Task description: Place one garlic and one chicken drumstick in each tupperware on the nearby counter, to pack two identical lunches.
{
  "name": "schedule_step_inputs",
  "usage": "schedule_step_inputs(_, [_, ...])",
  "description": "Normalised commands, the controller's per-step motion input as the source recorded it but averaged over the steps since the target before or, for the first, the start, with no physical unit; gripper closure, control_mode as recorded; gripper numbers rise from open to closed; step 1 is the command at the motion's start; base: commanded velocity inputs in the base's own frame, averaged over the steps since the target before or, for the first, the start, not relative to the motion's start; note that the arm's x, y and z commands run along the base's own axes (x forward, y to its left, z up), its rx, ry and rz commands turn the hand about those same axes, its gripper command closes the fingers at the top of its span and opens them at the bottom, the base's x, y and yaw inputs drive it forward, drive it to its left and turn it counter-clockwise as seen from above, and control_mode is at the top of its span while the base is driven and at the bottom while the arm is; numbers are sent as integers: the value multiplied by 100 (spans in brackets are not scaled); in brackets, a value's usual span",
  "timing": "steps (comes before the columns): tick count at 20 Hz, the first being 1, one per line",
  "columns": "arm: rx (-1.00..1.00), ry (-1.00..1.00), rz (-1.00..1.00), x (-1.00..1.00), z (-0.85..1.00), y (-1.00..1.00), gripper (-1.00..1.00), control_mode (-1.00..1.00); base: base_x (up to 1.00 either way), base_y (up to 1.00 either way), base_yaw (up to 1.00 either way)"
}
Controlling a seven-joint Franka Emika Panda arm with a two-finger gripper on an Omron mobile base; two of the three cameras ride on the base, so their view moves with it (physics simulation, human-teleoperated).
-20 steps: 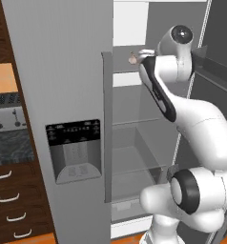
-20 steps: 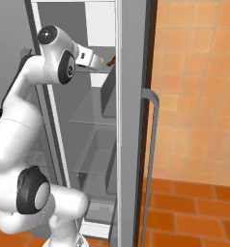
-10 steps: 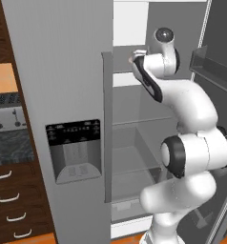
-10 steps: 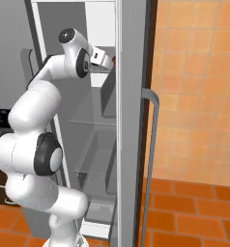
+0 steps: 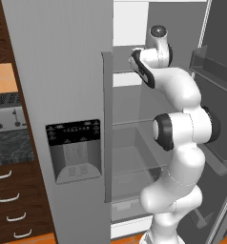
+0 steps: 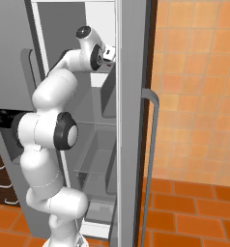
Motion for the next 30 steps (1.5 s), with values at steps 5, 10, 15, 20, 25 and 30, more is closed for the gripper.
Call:
schedule_step_inputs(5, [0, 4, 0, 85, -22, -10, -100, -100, 0, 0, 0])
schedule_step_inputs(10, [0, 0, 0, 87, -27, -14, -100, -100, 0, 0, 0])
schedule_step_inputs(15, [0, 0, -2, 45, -51, -15, 100, -100, 0, 0, 0])
schedule_step_inputs(20, [0, -12, -3, -39, -38, 0, 100, -100, 0, 0, 0])
schedule_step_inputs(25, [0, -21, -13, -88, -38, 1, 100, -100, 0, 0, 0])
schedule_step_inputs(30, [-3, -47, -11, -83, -89, 35, 100, -100, 0, 0, 0])
